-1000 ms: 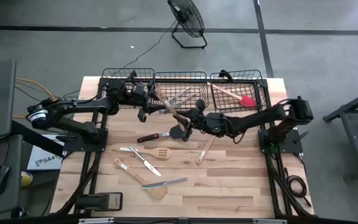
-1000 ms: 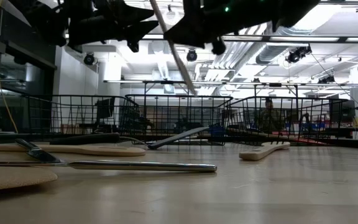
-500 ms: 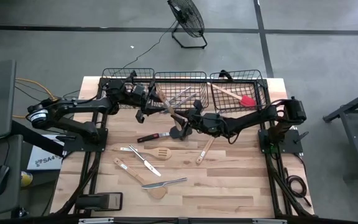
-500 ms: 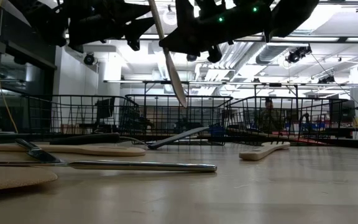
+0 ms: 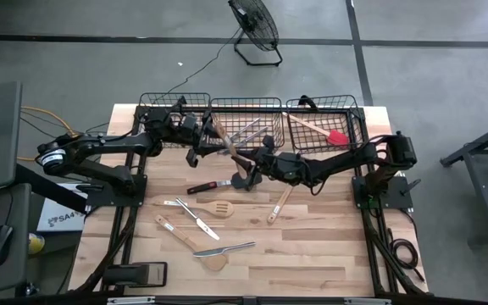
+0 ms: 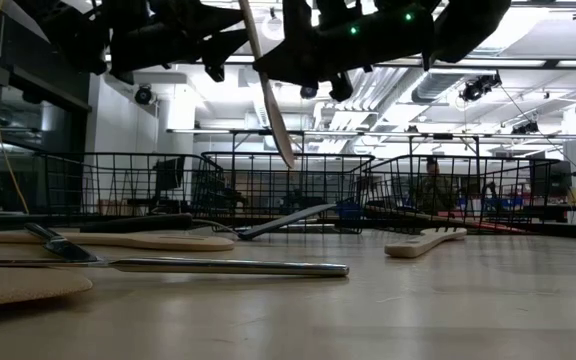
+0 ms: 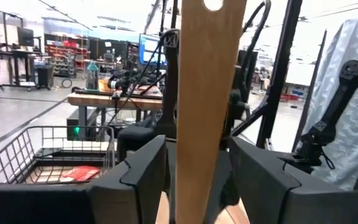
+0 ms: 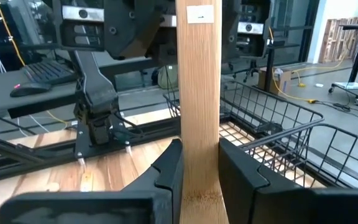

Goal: Pick & Place Kitchen Items
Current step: Put the brown serving spoon into the left mesh basket

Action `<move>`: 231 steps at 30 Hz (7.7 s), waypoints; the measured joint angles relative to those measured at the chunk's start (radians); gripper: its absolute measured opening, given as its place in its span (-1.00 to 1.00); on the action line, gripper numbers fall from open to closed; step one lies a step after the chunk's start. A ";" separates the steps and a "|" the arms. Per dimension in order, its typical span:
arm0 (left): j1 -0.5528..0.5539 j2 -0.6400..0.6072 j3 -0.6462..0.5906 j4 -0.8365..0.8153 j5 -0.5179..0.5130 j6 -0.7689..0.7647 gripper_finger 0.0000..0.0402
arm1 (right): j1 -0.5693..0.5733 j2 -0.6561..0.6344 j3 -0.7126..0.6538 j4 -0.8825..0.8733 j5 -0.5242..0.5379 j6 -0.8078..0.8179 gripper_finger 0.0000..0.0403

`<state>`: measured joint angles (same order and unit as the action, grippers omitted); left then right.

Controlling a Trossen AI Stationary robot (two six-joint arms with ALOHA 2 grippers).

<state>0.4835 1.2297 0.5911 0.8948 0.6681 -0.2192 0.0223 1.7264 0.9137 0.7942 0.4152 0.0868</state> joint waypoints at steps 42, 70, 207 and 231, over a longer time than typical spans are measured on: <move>-0.045 0.000 0.001 0.022 -0.090 -0.039 -0.51 | -0.011 0.000 0.000 -0.057 -0.036 0.051 -0.66; 0.003 -0.078 0.001 -0.066 -0.232 -0.051 -0.53 | 0.043 -0.115 0.002 -0.227 0.055 0.174 0.12; 0.426 -0.241 0.001 -0.881 -0.924 0.656 -0.03 | 0.089 -0.131 0.000 -0.595 0.235 0.365 -0.13; 0.426 -0.328 0.001 -1.004 -0.892 0.597 0.43 | 0.089 -0.131 0.000 -0.596 0.236 0.365 -0.13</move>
<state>0.9094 0.9014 0.5919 -0.1095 -0.2244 0.3779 0.1112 1.5955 0.9138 0.1982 0.6514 0.4519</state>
